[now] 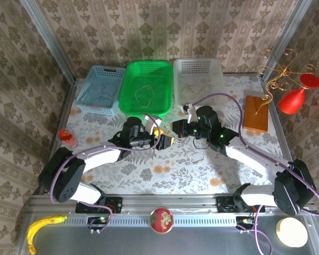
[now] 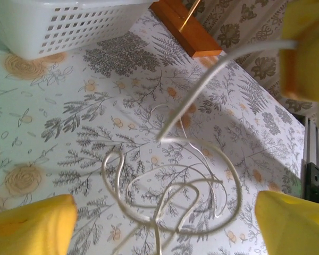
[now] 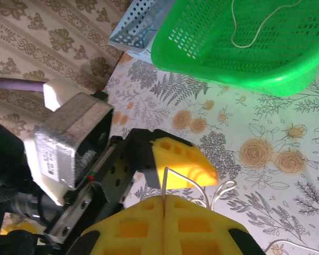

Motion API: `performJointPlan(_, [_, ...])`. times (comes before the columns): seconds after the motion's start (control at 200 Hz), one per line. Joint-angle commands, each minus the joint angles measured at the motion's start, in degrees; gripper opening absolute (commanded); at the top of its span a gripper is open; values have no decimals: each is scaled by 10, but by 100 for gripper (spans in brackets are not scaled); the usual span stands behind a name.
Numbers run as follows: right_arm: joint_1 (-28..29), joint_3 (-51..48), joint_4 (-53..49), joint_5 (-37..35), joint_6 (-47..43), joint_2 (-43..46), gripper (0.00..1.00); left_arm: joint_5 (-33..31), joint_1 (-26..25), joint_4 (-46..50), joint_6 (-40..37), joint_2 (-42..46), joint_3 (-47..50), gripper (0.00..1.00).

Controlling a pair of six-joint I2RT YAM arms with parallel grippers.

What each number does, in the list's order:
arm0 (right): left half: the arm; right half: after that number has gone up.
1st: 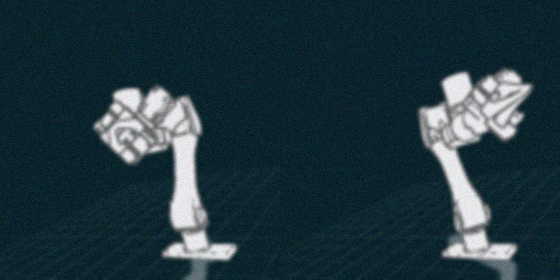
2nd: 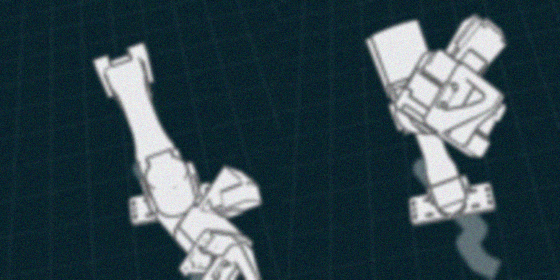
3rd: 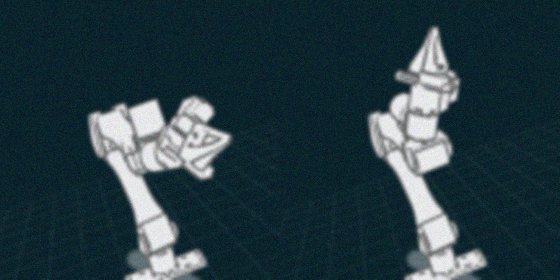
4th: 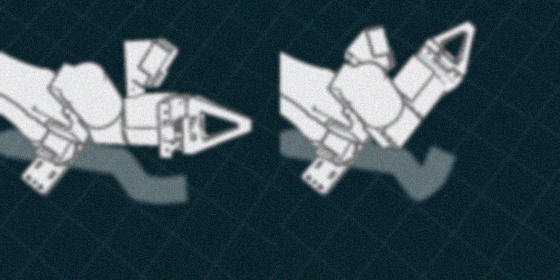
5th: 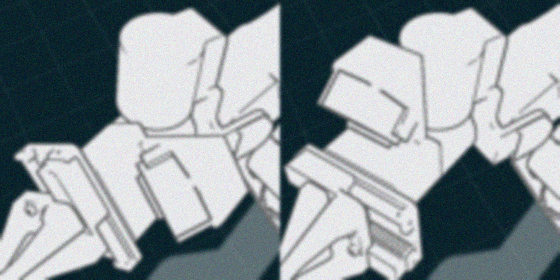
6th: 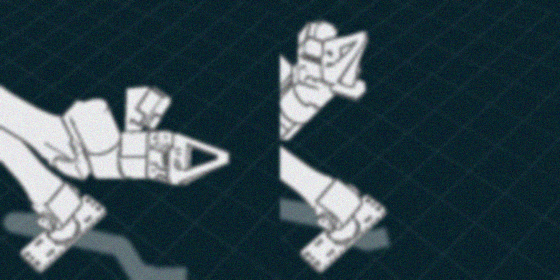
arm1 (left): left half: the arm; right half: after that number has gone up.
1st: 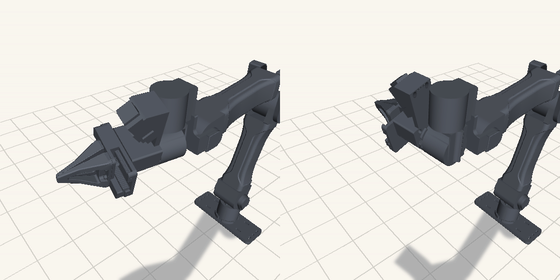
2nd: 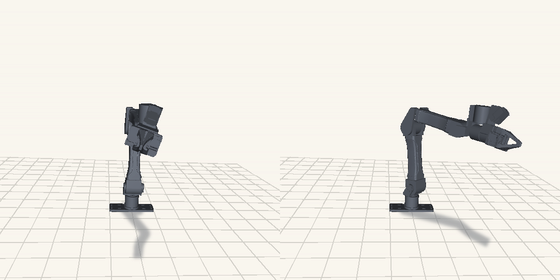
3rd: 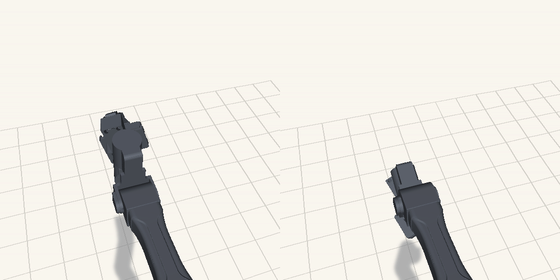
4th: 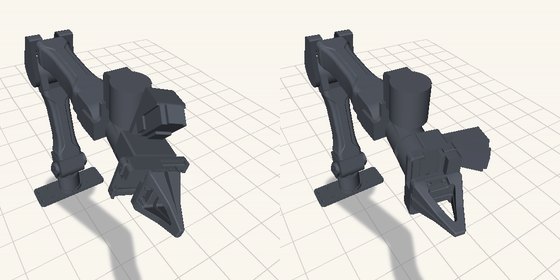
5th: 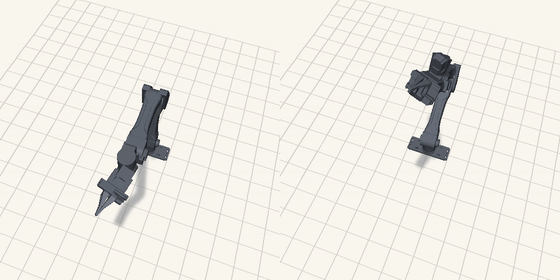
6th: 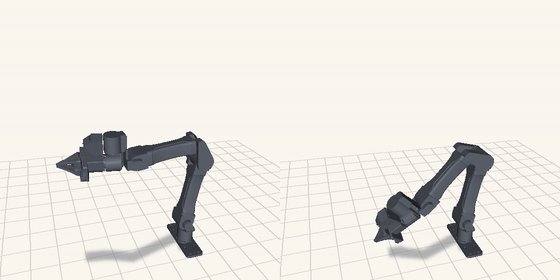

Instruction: Untangle the cables

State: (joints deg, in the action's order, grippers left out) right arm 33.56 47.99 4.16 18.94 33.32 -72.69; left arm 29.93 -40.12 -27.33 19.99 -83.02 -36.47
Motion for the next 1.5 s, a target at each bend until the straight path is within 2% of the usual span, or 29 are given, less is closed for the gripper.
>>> performJointPlan(0.0, [-2,25,17,20,12,20,0,-7,-5,-47,-11,-26,-20,74])
performJointPlan(0.165, [-12,55,6,26,21,44,0,-7,-5,-73,-7,-56,-8,40])
performJointPlan(0.235, [-26,67,6,27,30,57,0,-5,-4,-80,-6,-63,2,30])
performJointPlan(0.435, [-64,98,32,37,62,80,0,-11,-4,-99,4,-69,40,22])
performJointPlan(0.765, [-66,102,52,29,74,73,0,-14,0,-103,10,-65,61,9])
performJointPlan(0.87, [-66,94,54,28,76,72,0,-12,1,-102,13,-56,64,12])
performJointPlan(1.035, [-66,80,55,32,82,71,0,-11,4,-98,17,-26,72,36])
performJointPlan(1.195, [-66,66,57,39,85,72,0,-6,5,-86,20,12,77,53])
performJointPlan(1.37, [-66,54,64,39,93,77,0,6,6,-61,5,40,63,63])
performJointPlan(1.495, [-66,51,68,39,98,80,0,30,6,-56,-2,33,46,66])
